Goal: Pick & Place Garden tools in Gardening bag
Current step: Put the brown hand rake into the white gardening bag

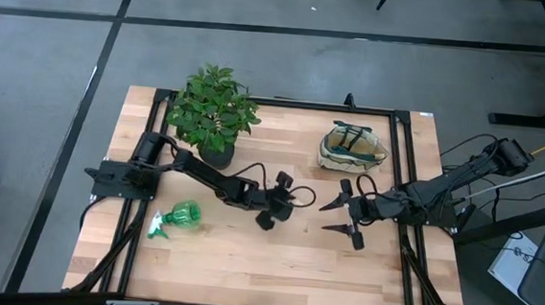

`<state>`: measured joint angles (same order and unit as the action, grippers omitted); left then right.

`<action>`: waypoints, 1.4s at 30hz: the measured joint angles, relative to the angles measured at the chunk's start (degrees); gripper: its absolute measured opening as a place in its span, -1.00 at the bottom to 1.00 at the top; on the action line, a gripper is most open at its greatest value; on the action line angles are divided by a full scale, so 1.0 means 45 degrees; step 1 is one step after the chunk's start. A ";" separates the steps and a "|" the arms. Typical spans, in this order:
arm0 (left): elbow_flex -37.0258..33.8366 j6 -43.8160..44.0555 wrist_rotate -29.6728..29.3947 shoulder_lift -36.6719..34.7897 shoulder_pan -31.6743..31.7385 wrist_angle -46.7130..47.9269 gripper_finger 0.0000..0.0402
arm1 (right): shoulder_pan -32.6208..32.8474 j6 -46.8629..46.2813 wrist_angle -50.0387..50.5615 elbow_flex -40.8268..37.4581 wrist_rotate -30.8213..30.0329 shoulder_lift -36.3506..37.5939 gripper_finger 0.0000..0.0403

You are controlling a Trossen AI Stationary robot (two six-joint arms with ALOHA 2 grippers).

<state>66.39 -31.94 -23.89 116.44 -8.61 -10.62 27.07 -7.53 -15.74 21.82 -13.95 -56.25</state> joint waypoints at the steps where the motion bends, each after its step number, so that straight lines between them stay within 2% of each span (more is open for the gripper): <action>1: 0.0000 0.0121 -0.0452 0.0000 -0.0008 -0.0097 -0.66 | 0.0000 0.0081 0.0003 0.0000 -0.0171 0.0000 0.20; 11: 0.0012 0.1841 -0.1750 -0.0950 0.0269 -0.0637 -0.66 | -0.0015 0.0592 0.0013 0.0000 -0.2586 0.0000 0.20; 20: 0.0034 0.2268 -0.1545 -0.1858 0.0308 -0.1641 -0.65 | -0.0015 0.0825 0.0018 0.0000 -0.4659 0.0000 0.20; 32: 0.0034 0.2035 0.0694 -0.1904 0.0279 -0.3422 -0.64 | -0.0675 0.0800 0.0013 0.0000 -0.4466 0.0000 0.20; 42: 0.0039 0.2059 0.0855 -0.1909 0.0283 -0.3629 -0.64 | -0.1276 0.0781 -0.0981 0.0005 -0.3757 0.0000 0.20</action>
<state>66.57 -22.68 -20.04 107.85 -7.33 -26.95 21.33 -4.01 -20.16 21.85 -30.85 -56.25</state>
